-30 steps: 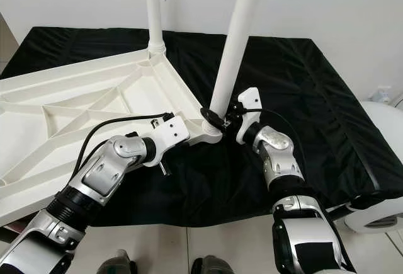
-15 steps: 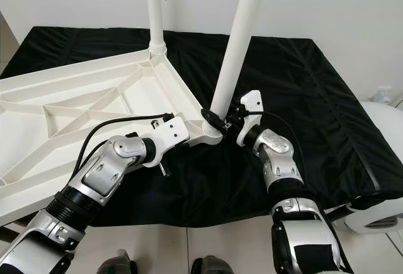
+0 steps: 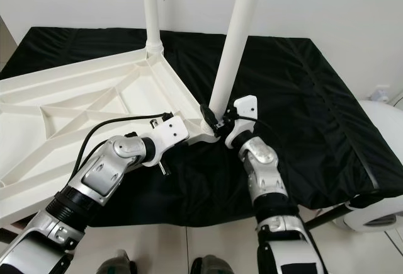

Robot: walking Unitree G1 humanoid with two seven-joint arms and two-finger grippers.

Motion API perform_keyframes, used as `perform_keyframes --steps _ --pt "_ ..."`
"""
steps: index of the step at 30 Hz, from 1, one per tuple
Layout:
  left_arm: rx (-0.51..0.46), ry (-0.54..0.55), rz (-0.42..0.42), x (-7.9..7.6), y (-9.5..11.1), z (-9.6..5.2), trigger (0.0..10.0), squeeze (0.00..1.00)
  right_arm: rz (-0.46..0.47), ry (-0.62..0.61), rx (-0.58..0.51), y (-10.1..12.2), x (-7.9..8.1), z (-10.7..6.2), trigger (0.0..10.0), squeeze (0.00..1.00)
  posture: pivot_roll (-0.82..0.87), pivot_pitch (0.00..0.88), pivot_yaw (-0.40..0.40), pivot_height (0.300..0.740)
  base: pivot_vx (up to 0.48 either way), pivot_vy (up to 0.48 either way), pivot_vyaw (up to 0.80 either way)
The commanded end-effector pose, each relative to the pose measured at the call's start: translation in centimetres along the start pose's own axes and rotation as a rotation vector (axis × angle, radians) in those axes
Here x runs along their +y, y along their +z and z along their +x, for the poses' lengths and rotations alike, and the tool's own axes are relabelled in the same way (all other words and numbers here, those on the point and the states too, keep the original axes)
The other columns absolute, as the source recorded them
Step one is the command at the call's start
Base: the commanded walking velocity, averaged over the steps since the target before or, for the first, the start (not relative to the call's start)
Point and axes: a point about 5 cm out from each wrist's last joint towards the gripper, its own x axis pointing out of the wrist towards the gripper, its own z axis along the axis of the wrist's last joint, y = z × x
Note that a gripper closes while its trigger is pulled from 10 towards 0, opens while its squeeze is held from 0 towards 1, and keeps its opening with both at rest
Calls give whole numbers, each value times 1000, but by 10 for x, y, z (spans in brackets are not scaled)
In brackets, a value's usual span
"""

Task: Building children table

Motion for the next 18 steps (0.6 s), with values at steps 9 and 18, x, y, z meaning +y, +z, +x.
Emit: perform_keyframes --steps 9,18 --pt "-78 0 50 -3 18 0 10000 0 47 -140 -20 3 18 3 10000 0 -2 0 -60 740 0 0 0" --pt "-82 -6 52 -6 18 1 10000 0 110 -323 6 -2 44 10 10000 0 5 0 -65 740 0 0 0"
